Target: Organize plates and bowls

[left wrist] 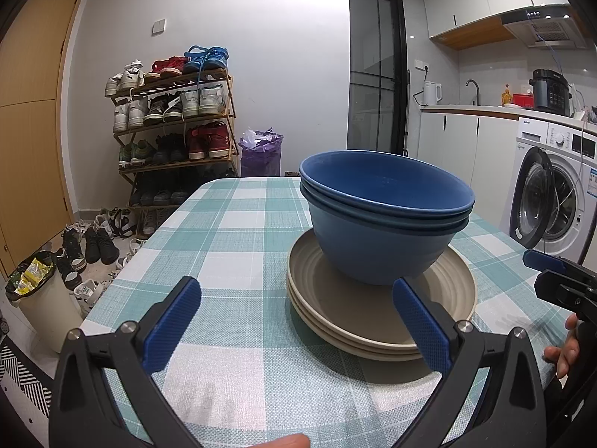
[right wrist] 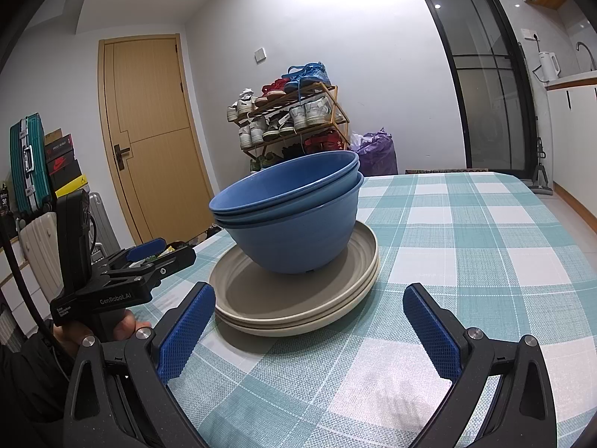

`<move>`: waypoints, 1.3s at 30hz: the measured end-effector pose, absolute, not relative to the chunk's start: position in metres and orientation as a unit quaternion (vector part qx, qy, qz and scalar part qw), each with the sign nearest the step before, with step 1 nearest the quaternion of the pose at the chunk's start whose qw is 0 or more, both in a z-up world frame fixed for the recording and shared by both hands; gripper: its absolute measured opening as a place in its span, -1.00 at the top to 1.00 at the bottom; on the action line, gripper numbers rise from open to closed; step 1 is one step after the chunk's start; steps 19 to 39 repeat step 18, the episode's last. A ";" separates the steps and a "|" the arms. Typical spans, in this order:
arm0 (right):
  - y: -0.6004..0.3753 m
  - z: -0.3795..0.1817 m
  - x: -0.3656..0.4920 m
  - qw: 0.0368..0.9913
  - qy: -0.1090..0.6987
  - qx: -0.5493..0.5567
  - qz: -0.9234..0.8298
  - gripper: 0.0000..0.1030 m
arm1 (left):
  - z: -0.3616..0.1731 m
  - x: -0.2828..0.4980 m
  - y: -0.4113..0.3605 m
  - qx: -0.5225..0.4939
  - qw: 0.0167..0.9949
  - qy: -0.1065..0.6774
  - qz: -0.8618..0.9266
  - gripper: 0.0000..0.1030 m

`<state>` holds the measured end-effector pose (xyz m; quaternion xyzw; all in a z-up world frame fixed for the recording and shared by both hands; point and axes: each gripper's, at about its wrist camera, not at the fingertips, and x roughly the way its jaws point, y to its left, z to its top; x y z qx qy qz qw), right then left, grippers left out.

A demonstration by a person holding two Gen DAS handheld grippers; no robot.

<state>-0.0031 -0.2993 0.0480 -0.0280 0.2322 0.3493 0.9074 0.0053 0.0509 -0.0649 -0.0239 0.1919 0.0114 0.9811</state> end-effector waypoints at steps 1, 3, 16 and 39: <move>-0.299 0.048 -0.003 0.908 0.232 -0.028 0.349 -0.99 | -0.065 0.005 0.051 -0.024 0.981 0.192 0.012 -1.00; -0.299 0.048 -0.003 0.907 0.232 -0.028 0.349 -0.99 | -0.065 0.005 0.051 -0.023 0.981 0.192 0.012 -1.00; -0.299 0.048 -0.003 0.908 0.232 -0.028 0.349 -0.99 | -0.065 0.005 0.050 -0.023 0.982 0.189 0.007 -1.00; -0.299 0.048 -0.003 0.907 0.232 -0.028 0.349 -0.99 | -0.064 0.005 0.050 -0.025 0.982 0.189 0.007 -1.00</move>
